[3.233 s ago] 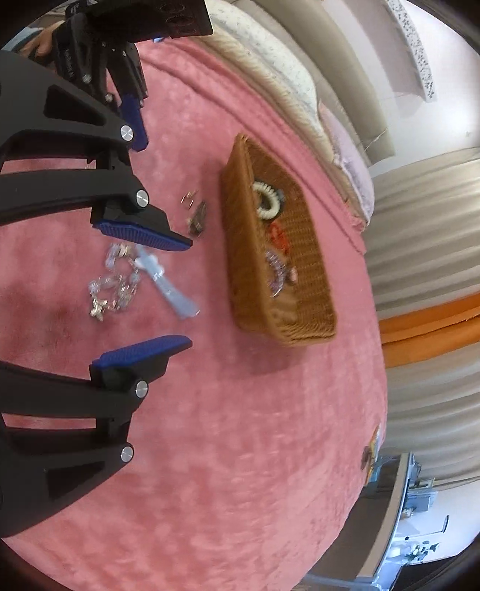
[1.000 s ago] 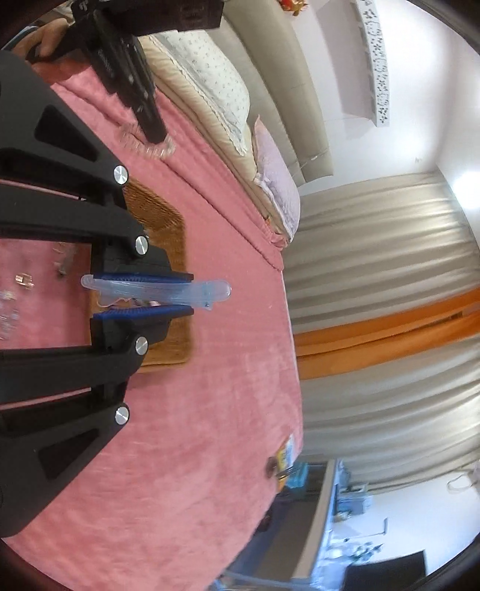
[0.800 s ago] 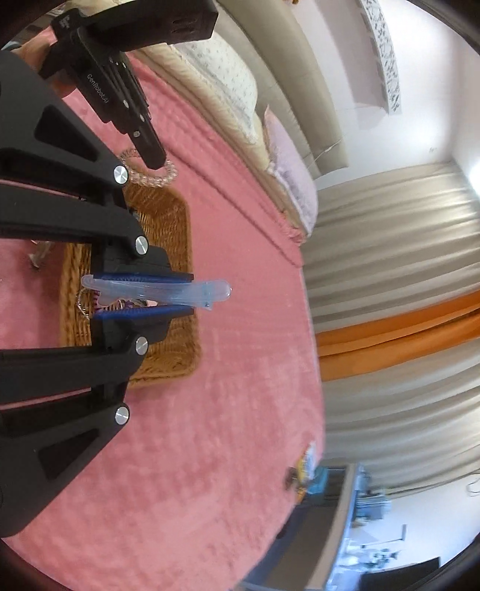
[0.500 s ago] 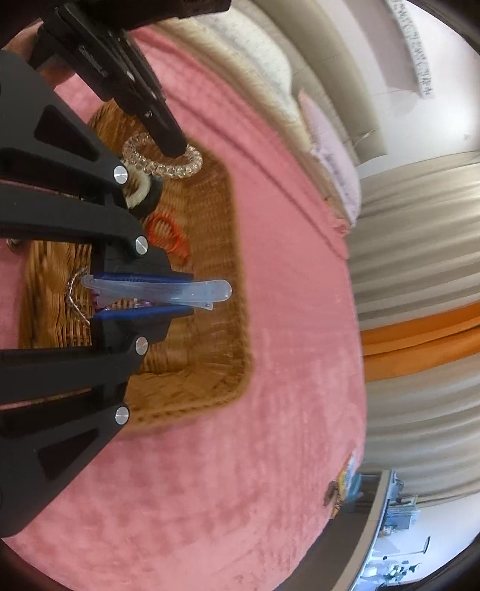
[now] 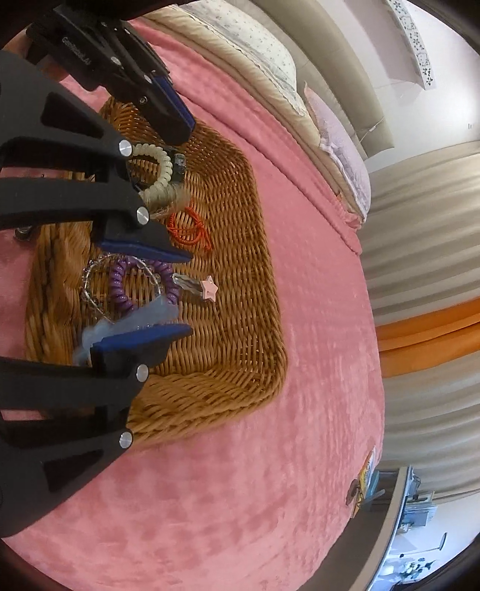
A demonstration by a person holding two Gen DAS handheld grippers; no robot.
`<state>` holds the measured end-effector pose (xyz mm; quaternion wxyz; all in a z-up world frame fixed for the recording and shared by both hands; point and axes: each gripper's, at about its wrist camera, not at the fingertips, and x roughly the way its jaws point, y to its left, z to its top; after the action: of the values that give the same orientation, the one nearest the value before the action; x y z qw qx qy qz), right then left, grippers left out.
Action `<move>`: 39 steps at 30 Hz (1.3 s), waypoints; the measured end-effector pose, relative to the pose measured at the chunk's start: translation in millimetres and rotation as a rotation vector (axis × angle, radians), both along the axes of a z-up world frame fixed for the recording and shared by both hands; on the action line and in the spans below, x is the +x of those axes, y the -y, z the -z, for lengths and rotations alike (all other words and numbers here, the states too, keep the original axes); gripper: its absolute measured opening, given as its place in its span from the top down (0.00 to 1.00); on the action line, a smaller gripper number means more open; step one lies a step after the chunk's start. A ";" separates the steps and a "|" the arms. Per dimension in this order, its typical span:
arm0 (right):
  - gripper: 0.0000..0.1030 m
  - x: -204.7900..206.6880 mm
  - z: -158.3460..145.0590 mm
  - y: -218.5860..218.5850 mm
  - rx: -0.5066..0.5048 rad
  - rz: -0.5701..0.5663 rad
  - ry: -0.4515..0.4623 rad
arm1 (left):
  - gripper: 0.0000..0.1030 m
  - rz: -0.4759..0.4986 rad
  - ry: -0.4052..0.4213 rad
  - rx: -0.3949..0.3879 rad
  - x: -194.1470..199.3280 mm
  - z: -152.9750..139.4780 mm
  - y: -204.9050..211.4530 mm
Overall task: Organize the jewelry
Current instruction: 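Carry the clear bracelet and blue clip over the basket and open both tools, then move both tools back down to the remaining jewelry on the bed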
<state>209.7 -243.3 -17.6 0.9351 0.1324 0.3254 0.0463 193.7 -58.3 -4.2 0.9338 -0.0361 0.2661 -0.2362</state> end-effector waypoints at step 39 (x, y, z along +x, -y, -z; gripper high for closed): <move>0.67 -128.0 34.1 -19.4 0.016 -0.095 -0.080 | 0.82 0.034 -0.285 0.172 -70.0 55.9 2.7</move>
<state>81.7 -223.9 -51.7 0.9170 0.1259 0.3681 0.0881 123.7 -61.1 -60.2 0.8823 0.0153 0.4155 -0.2207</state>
